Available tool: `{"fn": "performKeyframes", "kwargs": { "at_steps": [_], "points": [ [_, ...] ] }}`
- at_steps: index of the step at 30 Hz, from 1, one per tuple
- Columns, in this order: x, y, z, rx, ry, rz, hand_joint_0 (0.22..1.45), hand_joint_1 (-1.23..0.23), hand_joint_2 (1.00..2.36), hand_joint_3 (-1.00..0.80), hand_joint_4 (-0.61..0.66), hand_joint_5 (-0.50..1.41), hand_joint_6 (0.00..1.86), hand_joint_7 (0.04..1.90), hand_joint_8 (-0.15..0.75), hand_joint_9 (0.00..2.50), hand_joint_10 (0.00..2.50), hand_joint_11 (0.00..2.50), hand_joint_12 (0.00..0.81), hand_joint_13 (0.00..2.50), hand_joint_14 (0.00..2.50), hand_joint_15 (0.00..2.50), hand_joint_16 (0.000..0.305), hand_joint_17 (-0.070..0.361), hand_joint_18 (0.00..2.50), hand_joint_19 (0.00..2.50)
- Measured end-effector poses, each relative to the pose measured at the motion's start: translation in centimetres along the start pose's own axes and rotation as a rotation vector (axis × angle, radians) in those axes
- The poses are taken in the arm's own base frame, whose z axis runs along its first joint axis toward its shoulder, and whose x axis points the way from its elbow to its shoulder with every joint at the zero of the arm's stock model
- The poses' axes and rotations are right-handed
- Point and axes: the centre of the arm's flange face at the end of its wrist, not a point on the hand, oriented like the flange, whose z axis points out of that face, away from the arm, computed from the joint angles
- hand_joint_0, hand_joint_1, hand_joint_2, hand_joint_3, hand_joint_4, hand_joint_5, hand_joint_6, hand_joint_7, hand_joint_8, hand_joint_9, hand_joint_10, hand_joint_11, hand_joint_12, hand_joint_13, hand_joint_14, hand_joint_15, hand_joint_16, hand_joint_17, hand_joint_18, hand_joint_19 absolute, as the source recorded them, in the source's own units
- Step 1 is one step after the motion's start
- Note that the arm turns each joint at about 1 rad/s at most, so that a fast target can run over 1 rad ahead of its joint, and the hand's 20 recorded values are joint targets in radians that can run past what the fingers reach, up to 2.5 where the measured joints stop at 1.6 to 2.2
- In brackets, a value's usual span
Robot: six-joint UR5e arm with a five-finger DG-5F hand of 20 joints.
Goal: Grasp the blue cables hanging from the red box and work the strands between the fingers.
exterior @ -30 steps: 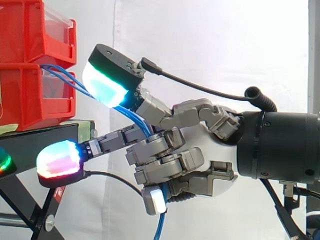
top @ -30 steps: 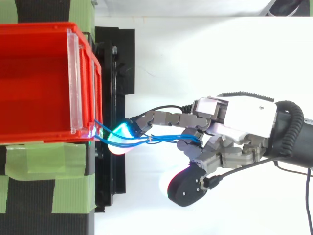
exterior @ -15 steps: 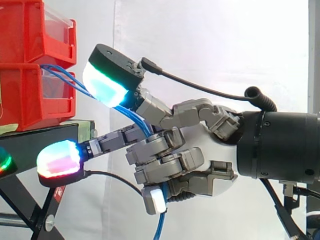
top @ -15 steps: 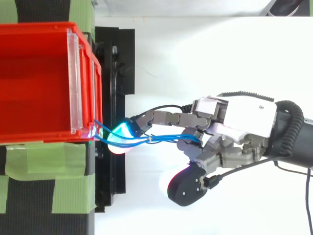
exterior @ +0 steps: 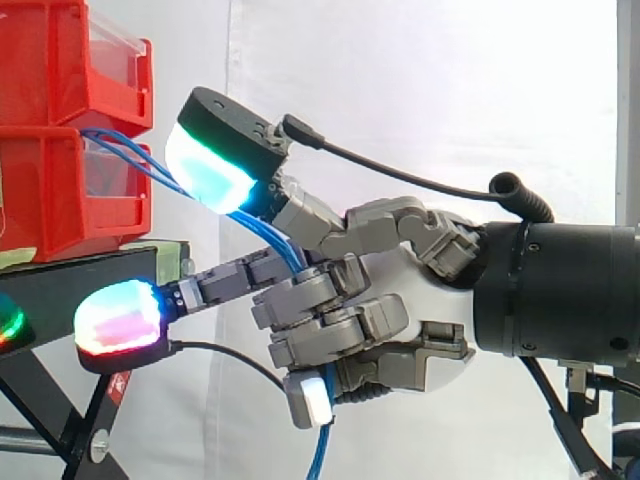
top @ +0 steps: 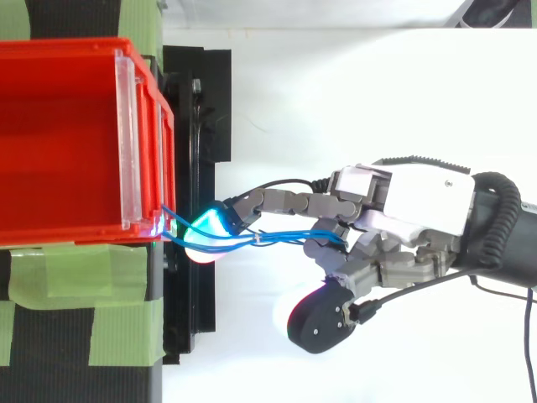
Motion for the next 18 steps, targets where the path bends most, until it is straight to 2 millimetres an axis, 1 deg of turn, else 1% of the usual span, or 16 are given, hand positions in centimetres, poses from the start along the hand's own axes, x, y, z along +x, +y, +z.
{"fn": "performKeyframes", "kwargs": {
  "at_steps": [18],
  "points": [
    [-0.02,-0.03,0.00,0.000,0.000,0.000,0.73,-0.54,1.00,-1.00,0.35,0.06,0.01,0.77,0.493,1.28,2.50,2.47,0.655,1.80,2.50,1.40,0.248,0.186,2.42,0.53]
  ]
}}
